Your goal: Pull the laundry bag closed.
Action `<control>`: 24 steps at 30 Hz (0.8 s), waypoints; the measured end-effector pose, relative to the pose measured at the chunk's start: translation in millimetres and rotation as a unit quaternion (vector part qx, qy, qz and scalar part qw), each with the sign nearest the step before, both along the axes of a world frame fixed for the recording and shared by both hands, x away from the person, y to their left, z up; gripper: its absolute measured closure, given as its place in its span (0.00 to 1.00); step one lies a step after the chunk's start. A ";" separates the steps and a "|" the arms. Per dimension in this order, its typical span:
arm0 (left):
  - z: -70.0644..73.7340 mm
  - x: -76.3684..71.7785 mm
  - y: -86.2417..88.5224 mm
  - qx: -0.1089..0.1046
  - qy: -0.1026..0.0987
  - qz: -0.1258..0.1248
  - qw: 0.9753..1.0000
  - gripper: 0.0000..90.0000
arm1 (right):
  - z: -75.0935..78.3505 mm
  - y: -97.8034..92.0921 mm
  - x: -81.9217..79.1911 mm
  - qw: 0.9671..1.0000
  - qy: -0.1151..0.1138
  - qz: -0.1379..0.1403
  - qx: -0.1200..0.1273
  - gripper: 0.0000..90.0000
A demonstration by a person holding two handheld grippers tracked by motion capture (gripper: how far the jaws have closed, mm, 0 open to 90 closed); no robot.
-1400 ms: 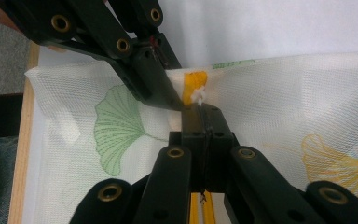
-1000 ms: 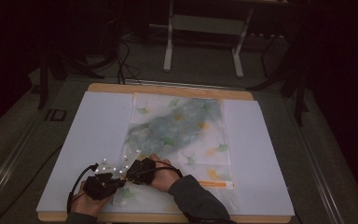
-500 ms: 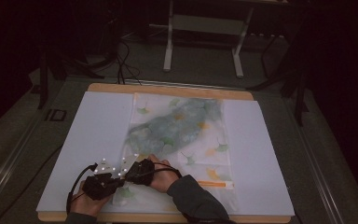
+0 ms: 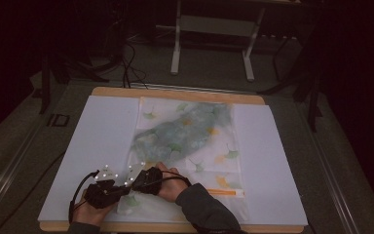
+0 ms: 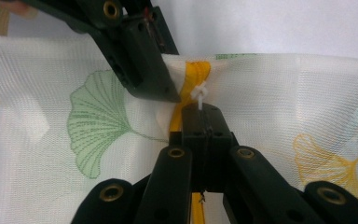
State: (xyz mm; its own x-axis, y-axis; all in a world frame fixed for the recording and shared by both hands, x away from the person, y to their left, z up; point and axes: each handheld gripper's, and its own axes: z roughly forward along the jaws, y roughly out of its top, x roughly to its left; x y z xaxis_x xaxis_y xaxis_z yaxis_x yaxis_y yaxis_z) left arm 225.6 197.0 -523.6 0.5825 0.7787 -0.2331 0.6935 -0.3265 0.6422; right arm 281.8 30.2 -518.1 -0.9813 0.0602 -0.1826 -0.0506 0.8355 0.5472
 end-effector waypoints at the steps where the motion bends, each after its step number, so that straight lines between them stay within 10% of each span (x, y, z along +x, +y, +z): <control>1: 0.1 -0.1 -0.1 0.001 0.000 0.000 1.000 0.98 | -0.2 0.3 -1.2 1.000 -0.005 -0.002 0.001 1.00; 24: 2.6 -0.4 7.0 -0.036 -0.008 0.016 0.999 0.98 | -5.6 -7.6 -6.9 0.999 -0.031 -0.009 -0.016 1.00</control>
State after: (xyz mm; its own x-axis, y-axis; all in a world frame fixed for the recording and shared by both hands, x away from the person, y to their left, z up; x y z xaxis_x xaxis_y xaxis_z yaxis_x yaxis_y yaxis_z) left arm 225.2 203.9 -521.0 0.5620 0.7784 -0.2798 0.6918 -0.2569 0.6748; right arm 274.8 22.6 -523.7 -0.9668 0.0701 -0.2457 -0.0693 0.8535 0.5165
